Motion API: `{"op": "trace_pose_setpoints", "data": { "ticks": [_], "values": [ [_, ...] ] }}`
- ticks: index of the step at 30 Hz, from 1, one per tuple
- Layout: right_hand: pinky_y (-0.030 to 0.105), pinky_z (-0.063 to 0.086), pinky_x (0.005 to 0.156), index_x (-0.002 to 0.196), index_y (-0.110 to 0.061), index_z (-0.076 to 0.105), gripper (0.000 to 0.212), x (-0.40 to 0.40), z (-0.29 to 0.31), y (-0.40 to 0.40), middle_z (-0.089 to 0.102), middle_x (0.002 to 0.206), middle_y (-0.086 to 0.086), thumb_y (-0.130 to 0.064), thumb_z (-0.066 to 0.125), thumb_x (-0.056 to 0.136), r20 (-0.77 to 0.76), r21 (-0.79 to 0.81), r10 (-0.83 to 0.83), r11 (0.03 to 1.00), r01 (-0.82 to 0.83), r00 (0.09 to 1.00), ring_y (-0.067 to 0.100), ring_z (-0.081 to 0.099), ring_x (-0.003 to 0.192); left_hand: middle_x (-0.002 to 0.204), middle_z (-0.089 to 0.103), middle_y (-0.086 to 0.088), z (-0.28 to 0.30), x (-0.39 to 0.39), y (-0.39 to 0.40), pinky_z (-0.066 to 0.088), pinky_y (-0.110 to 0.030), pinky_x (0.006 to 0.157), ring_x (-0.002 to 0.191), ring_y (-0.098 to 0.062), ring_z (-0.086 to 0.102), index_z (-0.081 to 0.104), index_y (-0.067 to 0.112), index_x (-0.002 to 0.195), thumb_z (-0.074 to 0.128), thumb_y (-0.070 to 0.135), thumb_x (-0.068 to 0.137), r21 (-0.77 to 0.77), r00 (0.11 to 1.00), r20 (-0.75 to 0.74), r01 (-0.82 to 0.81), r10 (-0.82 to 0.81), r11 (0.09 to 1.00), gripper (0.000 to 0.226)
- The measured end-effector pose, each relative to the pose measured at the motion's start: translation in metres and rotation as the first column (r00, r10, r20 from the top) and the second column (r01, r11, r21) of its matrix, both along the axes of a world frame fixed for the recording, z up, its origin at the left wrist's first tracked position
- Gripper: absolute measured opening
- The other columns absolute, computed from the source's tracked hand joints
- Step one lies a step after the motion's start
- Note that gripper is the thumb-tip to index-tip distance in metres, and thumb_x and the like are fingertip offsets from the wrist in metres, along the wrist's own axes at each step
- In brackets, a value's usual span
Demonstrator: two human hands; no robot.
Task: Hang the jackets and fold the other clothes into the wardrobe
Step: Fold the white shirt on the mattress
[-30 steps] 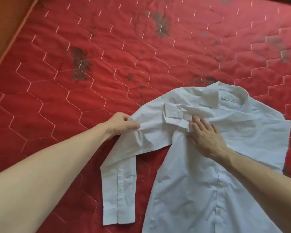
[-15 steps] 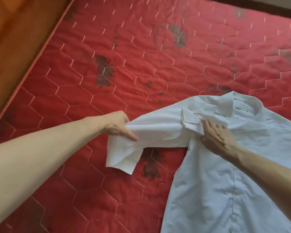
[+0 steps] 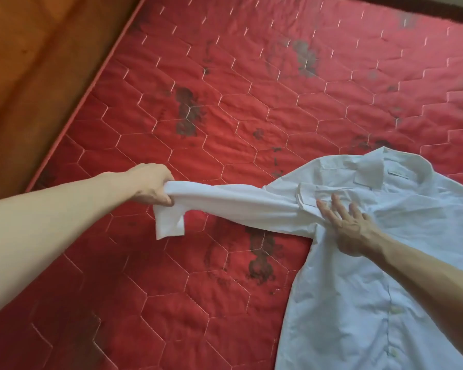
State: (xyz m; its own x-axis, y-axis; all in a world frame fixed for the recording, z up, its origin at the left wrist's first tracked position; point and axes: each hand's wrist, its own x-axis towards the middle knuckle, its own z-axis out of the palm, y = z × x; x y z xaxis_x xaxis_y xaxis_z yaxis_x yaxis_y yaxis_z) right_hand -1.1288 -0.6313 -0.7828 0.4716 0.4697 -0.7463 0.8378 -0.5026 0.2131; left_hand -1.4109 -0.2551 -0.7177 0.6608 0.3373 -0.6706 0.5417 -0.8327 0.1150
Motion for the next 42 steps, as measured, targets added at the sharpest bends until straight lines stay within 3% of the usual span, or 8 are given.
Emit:
{"op": "trace_pose_setpoints", "data": {
  "ticks": [9, 13, 18, 24, 30, 35, 38, 42],
  "values": [
    [0.051, 0.011, 0.127, 0.164, -0.029, -0.014, 0.097, 0.000, 0.002, 0.021, -0.018, 0.171, 0.018, -0.028, 0.053, 0.094, -0.077, -0.105, -0.105, 0.990, 0.097, 0.991, 0.037, -0.007, 0.160, 0.068, 0.062, 0.006, 0.013, -0.055, 0.032, 0.037, -0.035, 0.068, 0.066, -0.018, 0.057, 0.071, 0.020, 0.075, 0.067, 0.043, 0.089, 0.027, 0.973, -0.046, -0.227, 0.228, 0.974, 0.027],
    [0.054, 0.021, 0.125, 0.163, -0.028, 0.006, 0.088, -0.013, 0.007, 0.031, 0.001, 0.172, 0.008, -0.027, 0.059, 0.092, 0.024, 0.195, -0.103, 0.976, 0.097, 0.994, 0.034, 0.000, 0.160, 0.064, 0.048, 0.001, 0.019, -0.054, 0.022, 0.033, -0.031, 0.058, 0.059, -0.019, 0.043, 0.053, 0.015, 0.064, 0.061, 0.041, 0.094, -0.130, 0.924, 0.001, -0.378, 0.381, 0.917, 0.040],
    [0.052, 0.034, 0.120, 0.167, -0.022, 0.012, 0.103, -0.104, 0.013, 0.070, 0.014, 0.172, 0.013, -0.031, 0.073, 0.084, -0.168, 0.734, 0.007, 0.668, 0.121, 0.986, 0.033, 0.019, 0.157, 0.058, 0.052, 0.004, 0.030, -0.023, -0.011, 0.035, -0.020, 0.044, 0.045, -0.010, 0.046, 0.060, 0.011, 0.072, 0.059, 0.033, 0.099, -0.318, 0.874, -0.017, -0.466, 0.486, 0.826, 0.035],
    [0.040, 0.039, 0.120, 0.165, -0.034, -0.006, 0.126, -0.196, 0.031, 0.109, 0.001, 0.174, 0.007, -0.037, 0.085, 0.079, -0.531, 0.818, 0.316, 0.433, 0.379, 0.786, 0.022, 0.020, 0.158, 0.083, 0.061, 0.001, 0.030, 0.028, -0.069, 0.048, -0.028, 0.064, 0.075, -0.020, 0.069, 0.069, -0.003, 0.103, 0.061, 0.014, 0.099, -0.636, 0.685, -0.118, -0.609, 0.719, 0.475, 0.019],
    [0.029, 0.035, 0.121, 0.161, -0.021, 0.034, 0.063, -0.172, 0.055, 0.091, 0.042, 0.162, -0.001, -0.015, 0.053, 0.102, -0.688, 0.724, 0.042, 0.106, 0.682, 0.724, 0.009, 0.038, 0.149, 0.080, 0.072, -0.005, 0.038, 0.071, -0.114, 0.053, -0.024, 0.051, 0.066, -0.015, 0.070, 0.068, 0.008, 0.102, 0.061, 0.015, 0.098, -0.802, 0.527, -0.166, -0.564, 0.834, 0.196, 0.010],
    [0.051, 0.053, 0.076, 0.102, -0.023, 0.068, 0.039, -0.105, 0.086, 0.052, 0.069, 0.085, -0.003, -0.048, 0.040, 0.110, -0.773, 0.613, -0.208, -0.005, 0.790, 0.599, 0.013, 0.063, 0.077, 0.090, 0.064, -0.013, 0.021, 0.113, -0.142, 0.052, -0.035, 0.065, 0.073, -0.025, 0.059, 0.057, 0.009, 0.104, 0.041, 0.021, 0.102, -0.682, 0.373, 0.233, -0.596, 0.898, 0.425, 0.020],
    [0.058, 0.057, 0.082, 0.092, -0.039, 0.073, 0.024, -0.061, 0.112, 0.022, 0.070, 0.084, -0.014, -0.044, 0.053, 0.105, -0.873, 0.486, -0.157, -0.203, 0.850, 0.462, 0.014, 0.069, 0.086, 0.114, 0.054, -0.001, 0.013, 0.129, -0.149, 0.042, -0.041, 0.099, 0.111, -0.025, 0.047, 0.061, 0.017, 0.116, 0.037, 0.011, 0.096, -0.347, 0.677, 0.464, -0.455, 0.572, 0.820, 0.032],
    [0.049, 0.062, 0.083, 0.099, -0.048, 0.076, 0.014, 0.004, 0.138, -0.027, 0.074, 0.095, -0.021, -0.041, 0.063, 0.097, -0.897, 0.428, -0.105, -0.454, 0.782, 0.429, 0.009, 0.069, 0.097, 0.098, 0.055, -0.004, 0.012, 0.163, -0.178, 0.044, -0.045, 0.084, 0.102, -0.033, 0.052, 0.051, 0.018, 0.093, 0.049, -0.001, 0.079, -0.327, 0.833, 0.427, -0.220, 0.351, 0.919, 0.024]
  ]
}}
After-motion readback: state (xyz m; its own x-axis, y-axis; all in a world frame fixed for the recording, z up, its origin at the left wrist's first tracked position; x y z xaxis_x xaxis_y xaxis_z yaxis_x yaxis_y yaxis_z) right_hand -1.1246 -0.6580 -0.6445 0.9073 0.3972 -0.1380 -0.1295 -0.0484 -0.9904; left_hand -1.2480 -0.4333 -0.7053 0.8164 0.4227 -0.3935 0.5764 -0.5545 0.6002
